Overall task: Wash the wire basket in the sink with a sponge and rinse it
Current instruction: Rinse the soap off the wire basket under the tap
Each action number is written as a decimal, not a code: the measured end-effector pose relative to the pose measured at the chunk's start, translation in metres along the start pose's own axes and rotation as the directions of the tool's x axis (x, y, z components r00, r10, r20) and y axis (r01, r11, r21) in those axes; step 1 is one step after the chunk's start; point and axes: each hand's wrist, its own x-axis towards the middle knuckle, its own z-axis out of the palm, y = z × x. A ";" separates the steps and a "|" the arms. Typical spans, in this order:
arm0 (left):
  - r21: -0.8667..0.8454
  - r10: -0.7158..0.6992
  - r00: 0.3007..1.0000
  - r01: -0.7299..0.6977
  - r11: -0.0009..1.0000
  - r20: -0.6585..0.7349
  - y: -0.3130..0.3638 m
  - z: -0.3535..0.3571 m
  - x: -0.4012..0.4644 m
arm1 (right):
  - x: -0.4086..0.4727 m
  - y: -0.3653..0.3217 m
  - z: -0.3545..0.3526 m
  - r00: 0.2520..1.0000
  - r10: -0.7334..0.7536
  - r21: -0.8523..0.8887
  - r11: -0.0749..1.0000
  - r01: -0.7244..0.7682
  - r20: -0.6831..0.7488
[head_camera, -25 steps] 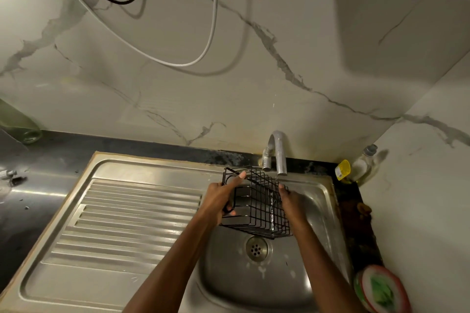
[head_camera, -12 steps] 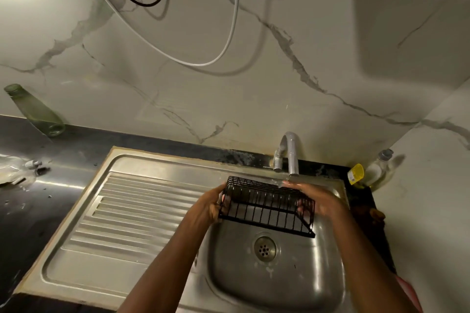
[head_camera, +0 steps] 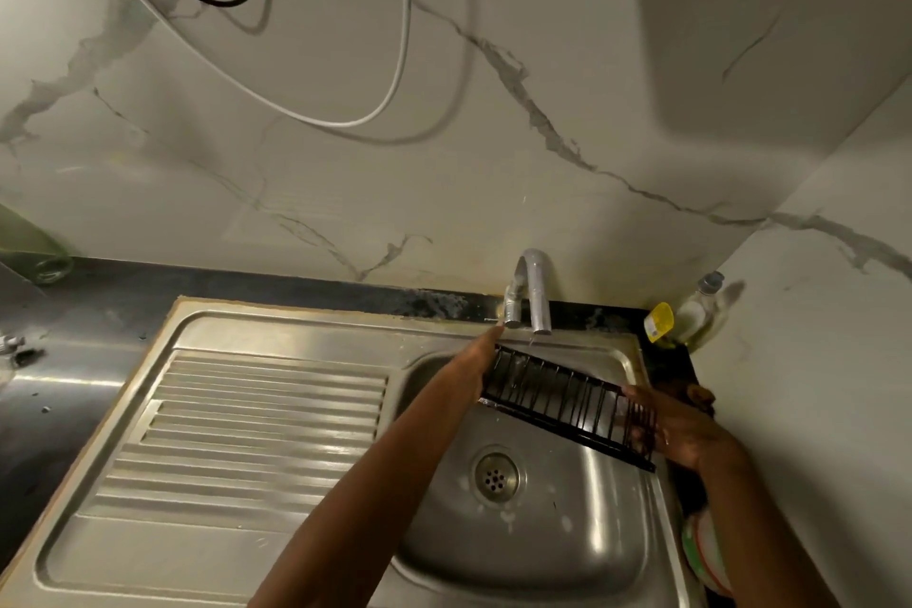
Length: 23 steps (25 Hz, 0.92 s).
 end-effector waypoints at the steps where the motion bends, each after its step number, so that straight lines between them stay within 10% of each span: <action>1: 0.070 0.017 0.999 -0.019 0.997 0.034 0.007 0.013 -0.007 | -0.003 -0.001 -0.009 0.999 0.007 0.011 1.000 -0.008 0.034; 9: 0.277 0.068 0.985 -0.112 0.954 0.161 0.019 0.046 -0.005 | -0.018 -0.002 -0.021 0.998 0.062 0.221 0.973 -0.066 0.023; 23: 0.213 -0.011 0.993 0.037 0.976 -0.122 -0.008 -0.127 -0.002 | 0.028 -0.044 0.152 0.989 0.040 -0.188 0.982 -0.012 0.144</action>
